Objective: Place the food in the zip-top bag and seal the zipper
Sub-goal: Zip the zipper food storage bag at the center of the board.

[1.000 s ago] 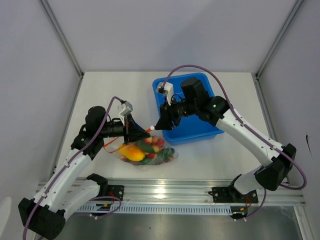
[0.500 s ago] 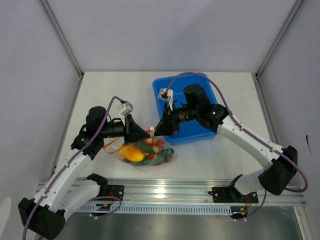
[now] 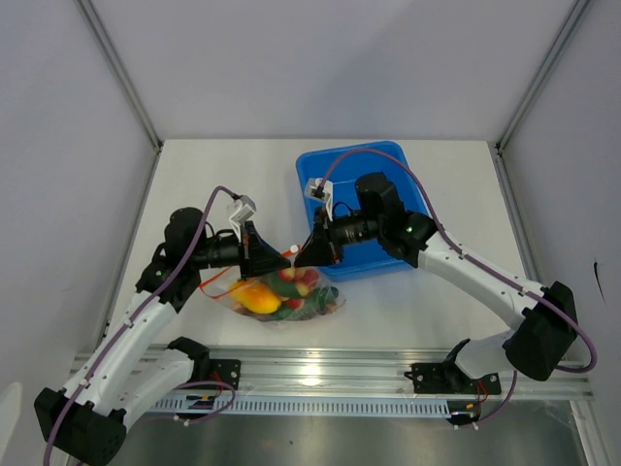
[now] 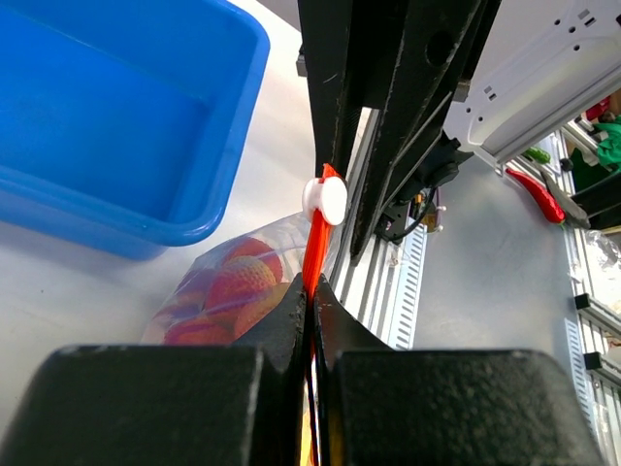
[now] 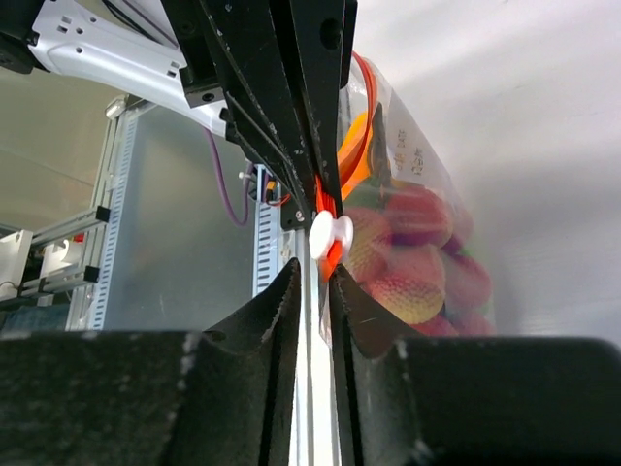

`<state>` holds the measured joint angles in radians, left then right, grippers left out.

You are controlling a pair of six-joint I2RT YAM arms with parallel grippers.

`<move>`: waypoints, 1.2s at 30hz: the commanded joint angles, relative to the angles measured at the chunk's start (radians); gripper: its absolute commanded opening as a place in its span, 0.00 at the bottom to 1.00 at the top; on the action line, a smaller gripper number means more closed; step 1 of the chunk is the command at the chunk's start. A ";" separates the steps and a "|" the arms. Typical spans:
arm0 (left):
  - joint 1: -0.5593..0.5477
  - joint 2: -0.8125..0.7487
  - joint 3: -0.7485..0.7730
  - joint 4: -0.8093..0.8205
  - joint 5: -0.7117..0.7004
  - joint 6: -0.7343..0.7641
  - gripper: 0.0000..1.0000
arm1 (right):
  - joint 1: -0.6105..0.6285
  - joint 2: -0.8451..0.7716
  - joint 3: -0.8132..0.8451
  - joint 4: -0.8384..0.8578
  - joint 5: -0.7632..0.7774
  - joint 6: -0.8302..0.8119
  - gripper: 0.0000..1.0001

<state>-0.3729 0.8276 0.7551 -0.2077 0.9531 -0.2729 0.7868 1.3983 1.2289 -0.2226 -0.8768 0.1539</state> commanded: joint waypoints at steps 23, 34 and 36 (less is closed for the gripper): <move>-0.009 -0.134 -0.010 0.034 -0.080 -0.037 0.32 | 0.106 -0.019 -0.121 0.281 0.236 0.049 0.00; -0.009 -0.105 0.029 0.039 -0.108 -0.038 0.40 | 0.123 -0.025 -0.124 0.302 0.217 0.073 0.00; -0.009 -0.099 0.029 0.045 -0.108 -0.035 0.40 | 0.121 -0.032 -0.128 0.304 0.222 0.076 0.00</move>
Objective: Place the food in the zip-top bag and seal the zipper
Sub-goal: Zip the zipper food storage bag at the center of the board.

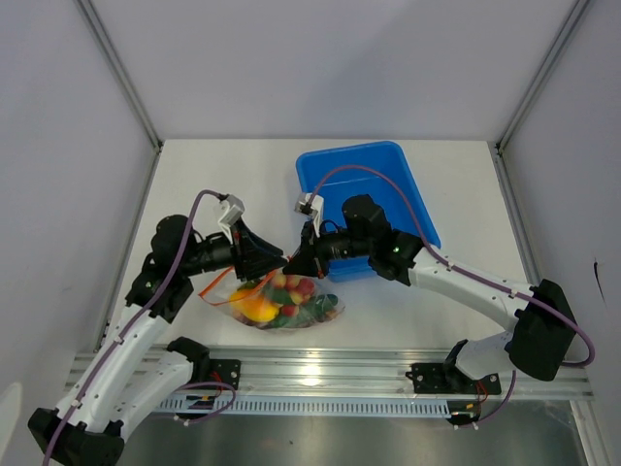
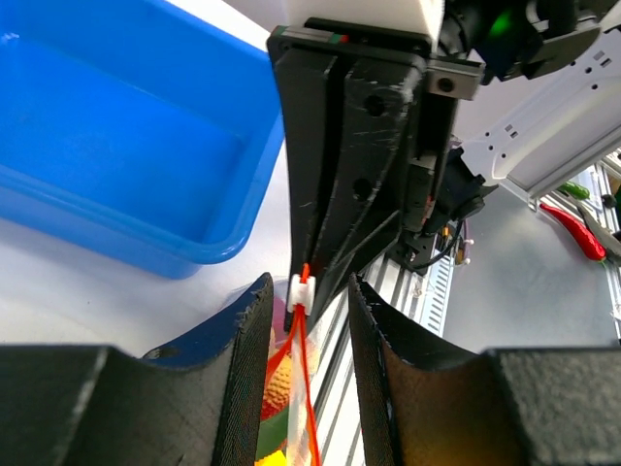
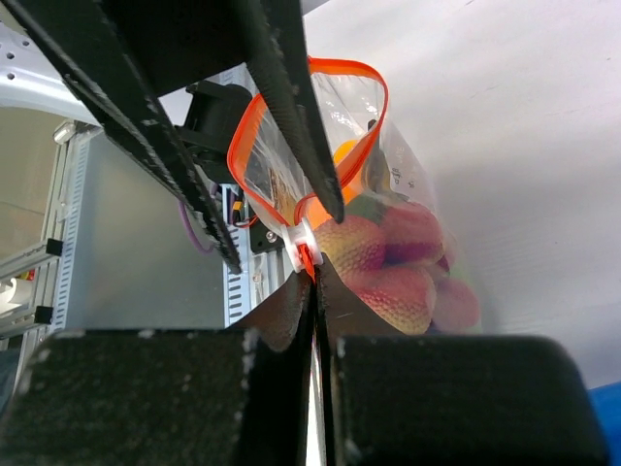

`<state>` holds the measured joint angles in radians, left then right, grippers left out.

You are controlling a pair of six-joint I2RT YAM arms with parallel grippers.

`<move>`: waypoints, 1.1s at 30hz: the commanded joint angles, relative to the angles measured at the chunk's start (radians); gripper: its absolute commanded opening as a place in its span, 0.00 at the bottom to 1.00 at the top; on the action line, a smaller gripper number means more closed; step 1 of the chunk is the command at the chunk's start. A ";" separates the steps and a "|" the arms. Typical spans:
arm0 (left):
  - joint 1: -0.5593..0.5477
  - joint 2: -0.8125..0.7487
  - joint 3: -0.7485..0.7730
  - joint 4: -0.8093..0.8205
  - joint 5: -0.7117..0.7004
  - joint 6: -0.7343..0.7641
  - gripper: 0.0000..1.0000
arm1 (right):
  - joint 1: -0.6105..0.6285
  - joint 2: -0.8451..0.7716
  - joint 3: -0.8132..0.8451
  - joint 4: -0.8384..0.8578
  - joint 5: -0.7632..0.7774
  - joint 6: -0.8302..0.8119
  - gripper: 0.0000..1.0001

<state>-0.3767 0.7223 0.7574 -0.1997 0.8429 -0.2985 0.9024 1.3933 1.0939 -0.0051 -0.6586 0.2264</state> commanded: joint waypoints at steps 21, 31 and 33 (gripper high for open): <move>-0.005 0.062 0.028 -0.006 0.051 0.002 0.18 | 0.007 -0.040 -0.005 0.097 0.060 0.030 0.00; -0.007 0.114 0.098 -0.141 0.005 0.015 0.01 | 0.030 -0.059 -0.035 0.132 0.207 0.093 0.00; -0.007 0.123 0.106 -0.145 0.007 0.010 0.01 | 0.050 -0.057 -0.037 0.131 0.263 0.102 0.00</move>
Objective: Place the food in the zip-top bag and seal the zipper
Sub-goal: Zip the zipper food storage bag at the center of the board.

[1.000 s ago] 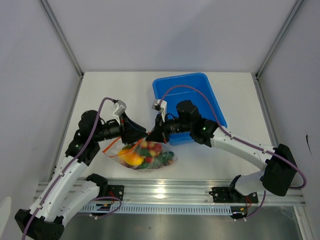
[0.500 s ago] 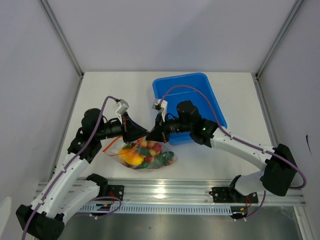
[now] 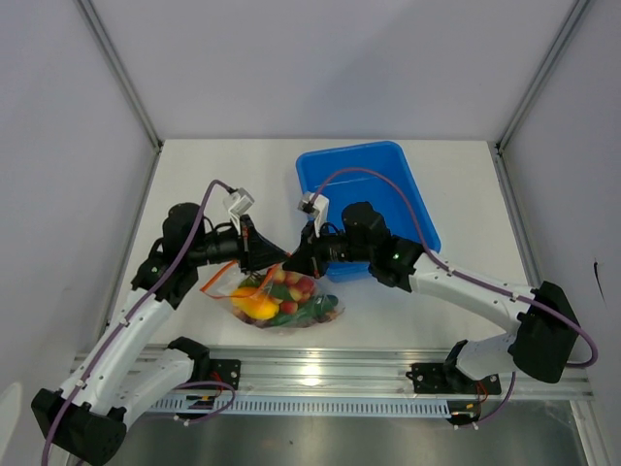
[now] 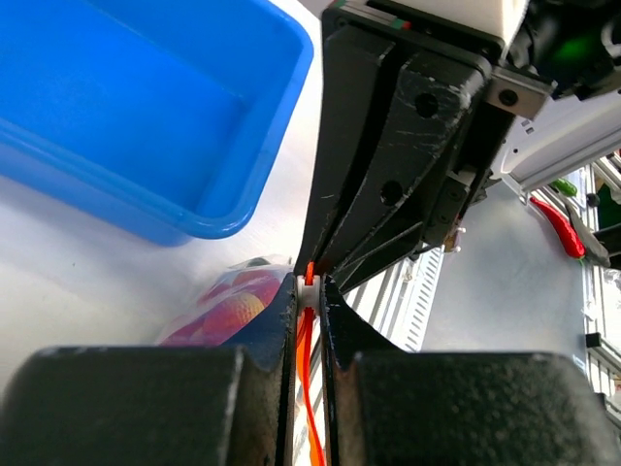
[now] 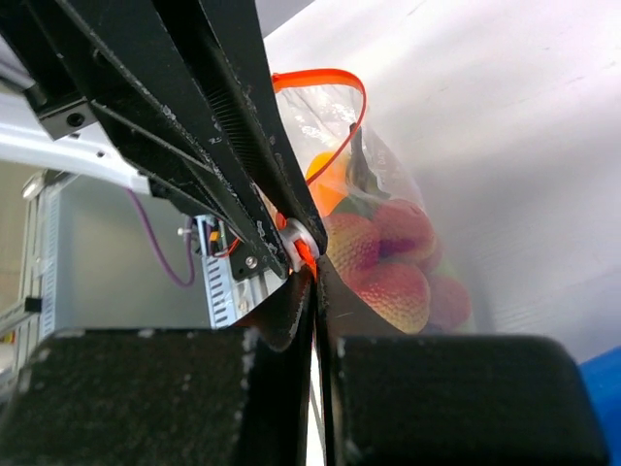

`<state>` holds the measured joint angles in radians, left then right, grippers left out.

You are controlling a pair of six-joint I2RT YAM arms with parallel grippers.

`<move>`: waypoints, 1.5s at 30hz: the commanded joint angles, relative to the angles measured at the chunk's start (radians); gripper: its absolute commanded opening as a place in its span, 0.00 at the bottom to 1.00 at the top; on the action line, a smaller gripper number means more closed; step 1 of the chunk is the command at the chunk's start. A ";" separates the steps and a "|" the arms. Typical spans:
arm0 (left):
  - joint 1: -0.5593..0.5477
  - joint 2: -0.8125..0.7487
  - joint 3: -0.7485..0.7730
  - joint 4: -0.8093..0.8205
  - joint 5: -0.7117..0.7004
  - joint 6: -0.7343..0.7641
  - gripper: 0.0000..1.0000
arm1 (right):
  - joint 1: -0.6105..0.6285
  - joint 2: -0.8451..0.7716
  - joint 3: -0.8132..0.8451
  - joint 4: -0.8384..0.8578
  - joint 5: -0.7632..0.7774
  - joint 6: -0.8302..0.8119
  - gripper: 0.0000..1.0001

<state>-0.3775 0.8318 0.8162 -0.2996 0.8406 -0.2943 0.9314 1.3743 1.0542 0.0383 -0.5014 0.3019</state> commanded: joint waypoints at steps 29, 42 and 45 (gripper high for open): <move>-0.029 0.013 0.054 -0.116 -0.069 0.089 0.01 | -0.060 -0.076 -0.114 0.315 0.235 0.534 0.00; -0.031 0.004 0.063 -0.147 -0.098 0.135 0.01 | -0.106 -0.032 -0.082 0.324 0.026 0.478 0.00; -0.029 0.007 0.080 -0.151 -0.075 0.136 0.01 | -0.100 0.011 -0.020 0.234 -0.121 0.324 0.00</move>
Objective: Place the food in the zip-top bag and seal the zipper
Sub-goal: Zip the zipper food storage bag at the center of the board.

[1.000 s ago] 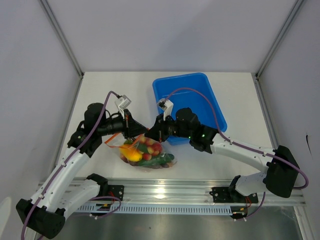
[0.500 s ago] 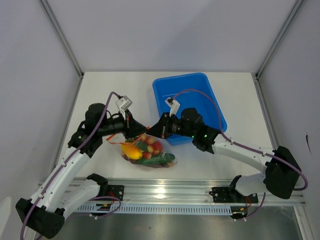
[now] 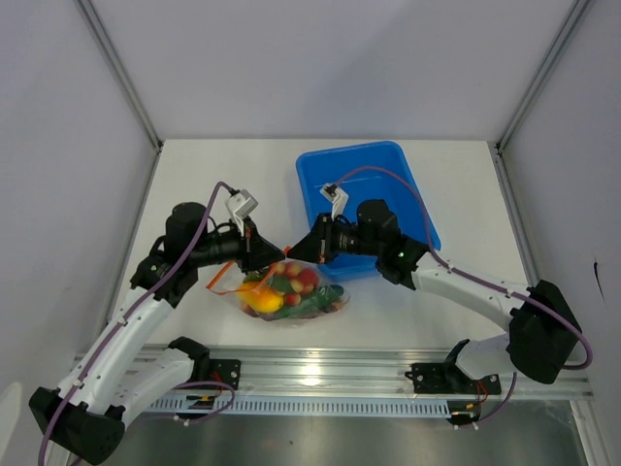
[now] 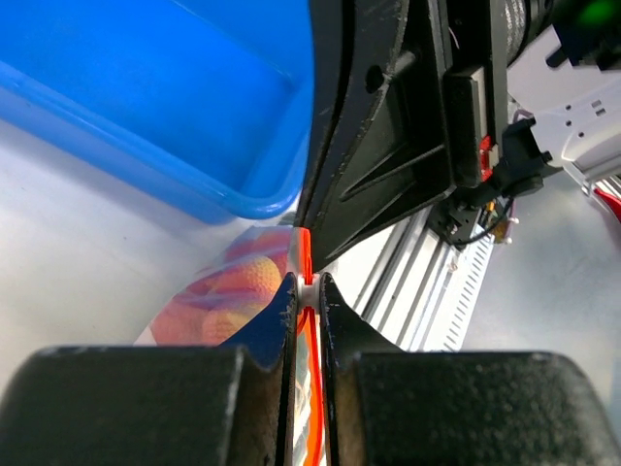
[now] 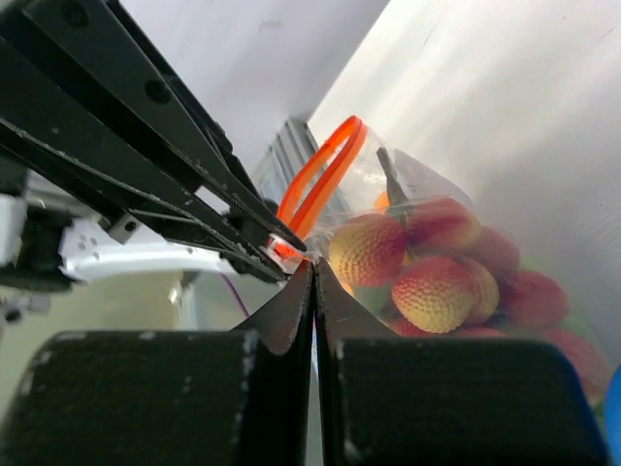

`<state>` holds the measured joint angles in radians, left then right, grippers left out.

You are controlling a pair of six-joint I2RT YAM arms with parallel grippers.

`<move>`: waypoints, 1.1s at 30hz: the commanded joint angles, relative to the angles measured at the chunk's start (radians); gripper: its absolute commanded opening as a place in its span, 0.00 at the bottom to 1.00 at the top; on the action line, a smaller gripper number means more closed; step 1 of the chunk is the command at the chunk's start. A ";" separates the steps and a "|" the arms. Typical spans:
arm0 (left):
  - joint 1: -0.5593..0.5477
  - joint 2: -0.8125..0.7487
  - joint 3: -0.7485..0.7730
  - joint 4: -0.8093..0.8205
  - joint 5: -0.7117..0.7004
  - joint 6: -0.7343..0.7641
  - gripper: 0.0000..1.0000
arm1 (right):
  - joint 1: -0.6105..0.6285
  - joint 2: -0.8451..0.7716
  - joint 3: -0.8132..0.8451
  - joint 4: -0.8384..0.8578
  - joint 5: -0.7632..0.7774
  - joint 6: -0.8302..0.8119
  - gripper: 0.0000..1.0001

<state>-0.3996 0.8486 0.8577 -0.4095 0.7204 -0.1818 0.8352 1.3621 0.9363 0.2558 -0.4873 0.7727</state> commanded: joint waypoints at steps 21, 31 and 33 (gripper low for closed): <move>-0.007 0.032 0.103 -0.075 0.160 0.044 0.01 | -0.015 0.147 0.481 -0.711 -0.453 -0.897 0.30; -0.007 0.035 0.101 -0.084 0.182 0.056 0.01 | -0.013 0.265 0.615 -0.843 -0.490 -0.975 0.26; -0.007 0.032 0.098 -0.084 0.180 0.058 0.01 | -0.015 0.253 0.601 -0.831 -0.450 -0.972 0.36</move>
<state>-0.4015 0.8841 0.9188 -0.5175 0.8574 -0.1474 0.8143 1.6234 1.4944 -0.5682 -0.9409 -0.1551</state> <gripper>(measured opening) 0.098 0.316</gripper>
